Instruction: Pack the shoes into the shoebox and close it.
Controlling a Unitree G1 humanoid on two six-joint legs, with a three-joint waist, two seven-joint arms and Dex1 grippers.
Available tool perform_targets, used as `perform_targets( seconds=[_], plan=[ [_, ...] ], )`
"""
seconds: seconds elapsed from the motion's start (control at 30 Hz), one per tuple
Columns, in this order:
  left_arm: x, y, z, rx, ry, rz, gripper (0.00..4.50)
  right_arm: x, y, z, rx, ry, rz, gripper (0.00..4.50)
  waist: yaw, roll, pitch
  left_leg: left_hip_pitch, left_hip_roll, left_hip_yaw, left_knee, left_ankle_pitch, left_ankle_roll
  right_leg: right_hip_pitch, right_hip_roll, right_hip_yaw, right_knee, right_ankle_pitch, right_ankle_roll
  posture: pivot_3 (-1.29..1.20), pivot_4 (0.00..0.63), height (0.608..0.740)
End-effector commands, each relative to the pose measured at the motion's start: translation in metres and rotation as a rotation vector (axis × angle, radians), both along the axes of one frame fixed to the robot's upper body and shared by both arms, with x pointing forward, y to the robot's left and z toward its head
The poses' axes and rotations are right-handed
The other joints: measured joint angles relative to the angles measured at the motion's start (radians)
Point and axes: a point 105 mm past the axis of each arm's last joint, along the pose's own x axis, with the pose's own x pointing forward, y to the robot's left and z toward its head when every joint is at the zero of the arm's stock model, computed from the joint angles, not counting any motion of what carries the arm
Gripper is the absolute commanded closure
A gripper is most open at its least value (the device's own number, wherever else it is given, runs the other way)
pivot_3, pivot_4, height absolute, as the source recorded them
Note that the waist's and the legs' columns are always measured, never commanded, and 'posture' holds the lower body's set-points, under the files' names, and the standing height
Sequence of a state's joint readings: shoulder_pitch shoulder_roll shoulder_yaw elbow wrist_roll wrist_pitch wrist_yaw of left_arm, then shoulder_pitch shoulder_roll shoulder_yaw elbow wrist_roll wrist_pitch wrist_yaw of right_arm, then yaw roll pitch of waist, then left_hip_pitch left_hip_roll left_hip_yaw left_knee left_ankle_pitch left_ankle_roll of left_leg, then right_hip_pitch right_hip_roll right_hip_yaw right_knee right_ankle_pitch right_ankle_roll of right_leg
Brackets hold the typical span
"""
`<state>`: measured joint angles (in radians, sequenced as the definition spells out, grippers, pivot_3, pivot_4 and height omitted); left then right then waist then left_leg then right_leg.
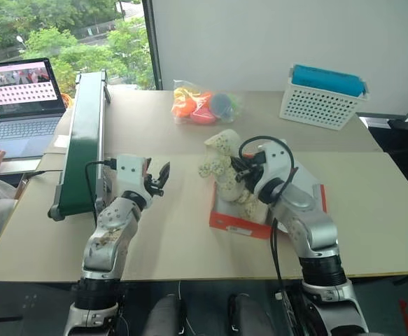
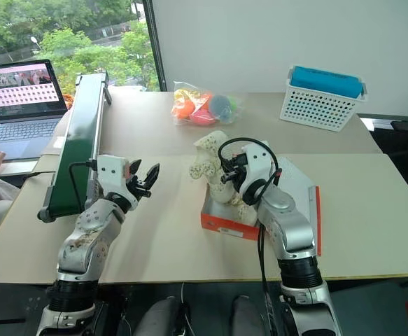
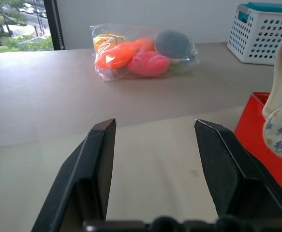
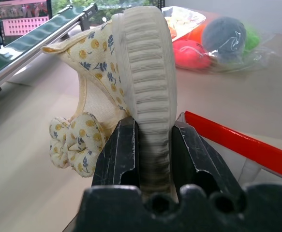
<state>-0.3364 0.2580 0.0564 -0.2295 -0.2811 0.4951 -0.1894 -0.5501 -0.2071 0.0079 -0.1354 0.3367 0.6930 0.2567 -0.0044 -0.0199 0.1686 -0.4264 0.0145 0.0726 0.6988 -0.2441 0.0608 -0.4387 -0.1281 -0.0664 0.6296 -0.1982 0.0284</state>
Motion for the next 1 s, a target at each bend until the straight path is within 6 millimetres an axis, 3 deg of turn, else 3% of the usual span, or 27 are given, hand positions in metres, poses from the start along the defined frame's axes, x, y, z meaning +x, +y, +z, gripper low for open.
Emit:
perform_targets(
  seconds=[0.03,0.63,0.87,1.0],
  plan=[
    [0.006,-0.002,0.022,0.003,-0.021,-0.041,1.75,0.004,-0.003,0.052,0.063,-0.053,0.025,3.75,-0.001,0.0,0.007,-0.003,0.0,0.0,0.002,0.001,0.0,-0.002,0.0,0.0,0.002,0.001,0.0,0.0,0.15,0.708],
    [0.006,-0.003,0.021,0.004,0.003,-0.061,1.75,0.006,-0.008,0.056,0.07,-0.009,0.005,3.75,-0.008,0.0,0.008,-0.005,0.0,0.0,-0.002,0.005,0.0,-0.004,0.0,-0.001,-0.001,0.004,0.0,0.0,0.15,0.708],
    [0.007,-0.008,0.019,0.007,0.012,-0.079,1.75,0.004,-0.038,0.098,0.221,0.167,0.009,3.75,-0.007,0.0,0.008,-0.005,0.0,0.0,-0.002,0.005,0.0,-0.004,0.0,-0.002,0.0,0.004,0.0,0.0,0.15,0.708],
    [0.008,-0.011,0.017,0.005,0.018,-0.092,1.75,0.007,-0.061,0.094,0.326,0.377,-0.037,3.75,-0.003,0.0,0.008,-0.006,-0.001,0.0,-0.002,0.005,0.0,-0.004,0.0,-0.002,-0.001,0.004,-0.001,0.0,0.15,0.708]
  ],
)
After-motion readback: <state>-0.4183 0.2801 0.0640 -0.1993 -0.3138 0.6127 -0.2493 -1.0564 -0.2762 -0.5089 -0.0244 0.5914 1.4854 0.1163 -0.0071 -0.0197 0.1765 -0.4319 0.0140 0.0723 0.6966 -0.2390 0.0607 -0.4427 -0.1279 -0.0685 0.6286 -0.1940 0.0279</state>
